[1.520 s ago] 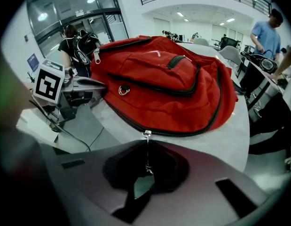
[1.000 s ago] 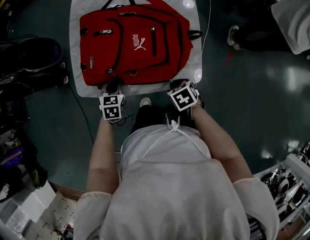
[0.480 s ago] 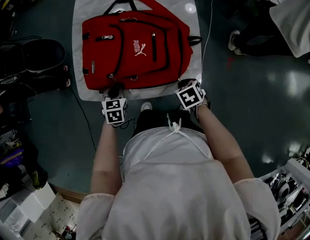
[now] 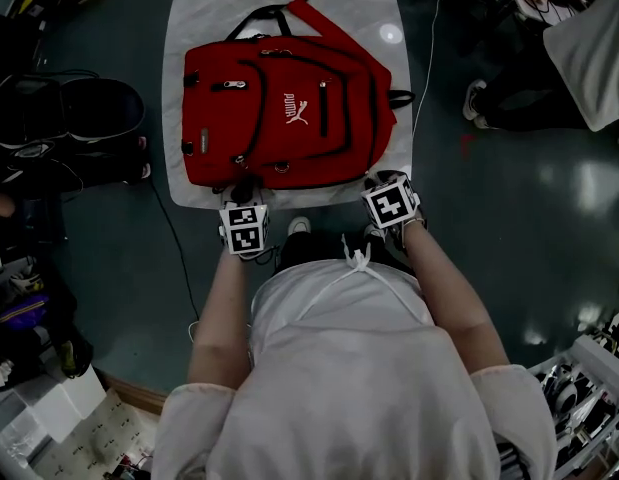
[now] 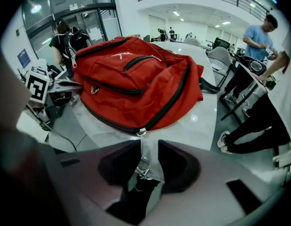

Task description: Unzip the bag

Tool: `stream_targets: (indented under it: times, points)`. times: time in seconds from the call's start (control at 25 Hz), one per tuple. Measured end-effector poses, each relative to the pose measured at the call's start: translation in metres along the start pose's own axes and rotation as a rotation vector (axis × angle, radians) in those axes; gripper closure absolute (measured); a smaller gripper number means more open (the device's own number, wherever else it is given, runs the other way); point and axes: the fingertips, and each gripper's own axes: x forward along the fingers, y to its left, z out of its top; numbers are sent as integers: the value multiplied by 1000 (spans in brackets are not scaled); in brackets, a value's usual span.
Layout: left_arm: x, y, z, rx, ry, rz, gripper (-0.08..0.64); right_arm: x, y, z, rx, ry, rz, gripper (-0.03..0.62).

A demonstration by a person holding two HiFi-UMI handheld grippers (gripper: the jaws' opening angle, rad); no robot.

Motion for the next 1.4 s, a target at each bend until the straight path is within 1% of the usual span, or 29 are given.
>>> stream_targets:
  times: [0.04,0.08,0.16,0.24,0.32,0.4,0.48,0.52,0.6,0.76,0.88,1.0,1.12,1.2,1.4]
  points:
    - [-2,0,2,-9,3,6,535,-1,-2,-1,15,-5,-5,485]
    - [-5,-1,5,-19,2,13,535,-4,-3,-1,31,-15,-10,474]
    - [-14,-3,14,-47,-14,15,535,-15,-5,7,61,-59,-24,474]
    - [-25,-9,28,-72,-50,-1,535,-28,-4,21,74,-123,-32,474]
    - [-37,-22,48,-50,-102,-31,535,-42,-2,37,86,-196,-25,474]
    - [-49,-40,76,-5,-170,-65,535,-56,1,55,108,-274,-9,476]
    - [-61,-57,107,3,-243,-105,535,-72,3,74,120,-348,-4,483]
    - [-67,-64,123,0,-279,-126,534,-81,4,84,119,-384,-8,496]
    - [-83,-79,160,14,-358,-170,535,-101,7,104,105,-456,-19,520]
    - [-128,-104,237,71,-537,-238,534,-148,14,143,69,-603,-27,536]
    - [-159,-114,276,86,-632,-268,535,-195,23,171,32,-746,-35,545]
    - [-184,-120,298,95,-699,-297,535,-238,31,190,-2,-864,-49,546]
    - [-198,-127,312,101,-745,-341,535,-266,30,201,-7,-942,-55,555]
    - [-201,-128,316,97,-764,-353,534,-275,29,204,-4,-973,-57,557]
    - [-204,-119,318,84,-793,-321,534,-280,29,203,-10,-998,-90,560]
